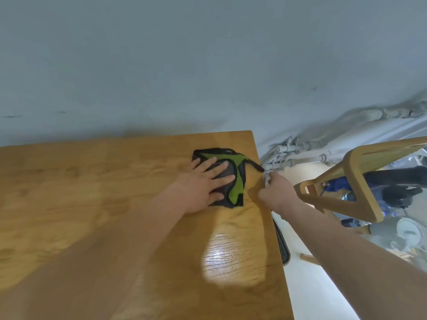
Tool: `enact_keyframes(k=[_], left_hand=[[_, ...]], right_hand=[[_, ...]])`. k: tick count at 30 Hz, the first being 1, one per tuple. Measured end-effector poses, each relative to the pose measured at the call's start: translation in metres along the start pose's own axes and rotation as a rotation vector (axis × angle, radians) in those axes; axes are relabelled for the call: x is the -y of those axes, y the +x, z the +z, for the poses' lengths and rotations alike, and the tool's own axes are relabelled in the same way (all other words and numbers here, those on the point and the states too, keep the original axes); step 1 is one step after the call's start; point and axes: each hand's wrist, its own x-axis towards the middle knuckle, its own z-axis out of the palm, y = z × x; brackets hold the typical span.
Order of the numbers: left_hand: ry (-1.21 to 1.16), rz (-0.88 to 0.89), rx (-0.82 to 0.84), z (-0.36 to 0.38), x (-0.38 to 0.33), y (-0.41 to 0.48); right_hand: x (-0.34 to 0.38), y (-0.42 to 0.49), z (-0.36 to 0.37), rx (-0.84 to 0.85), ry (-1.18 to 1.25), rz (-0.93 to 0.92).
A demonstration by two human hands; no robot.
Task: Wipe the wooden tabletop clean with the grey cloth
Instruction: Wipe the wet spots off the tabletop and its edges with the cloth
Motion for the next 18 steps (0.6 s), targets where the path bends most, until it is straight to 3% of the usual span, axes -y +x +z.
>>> enact_keyframes(k=[3, 5, 7, 12, 14, 18], left_hand=[[-0.182, -0.296, -0.098, -0.009, -0.001, 0.034], [-0.244, -0.376, -0.095, -0.012, -0.023, 0.056], [-0.238, -0.344, -0.106, -0.013, -0.05, 0.075], [-0.045, 0.057, -0.128, -0.02, -0.041, 0.093], [-0.02, 0.02, -0.109, -0.026, -0.013, 0.097], [-0.157, -0.262, -0.151, -0.029, -0.001, 0.098]], right_hand=[[-0.013, 0.005, 0.007, 0.031, 0.058, -0.017], [-0.02, 0.009, 0.008, 0.002, 0.092, -0.017], [-0.025, 0.014, 0.008, -0.035, 0.15, 0.017], [-0.032, 0.02, 0.011, -0.008, 0.113, 0.055], [-0.032, 0.022, 0.01, 0.006, 0.059, 0.074], [-0.028, 0.023, 0.004, 0.052, 0.111, 0.099]])
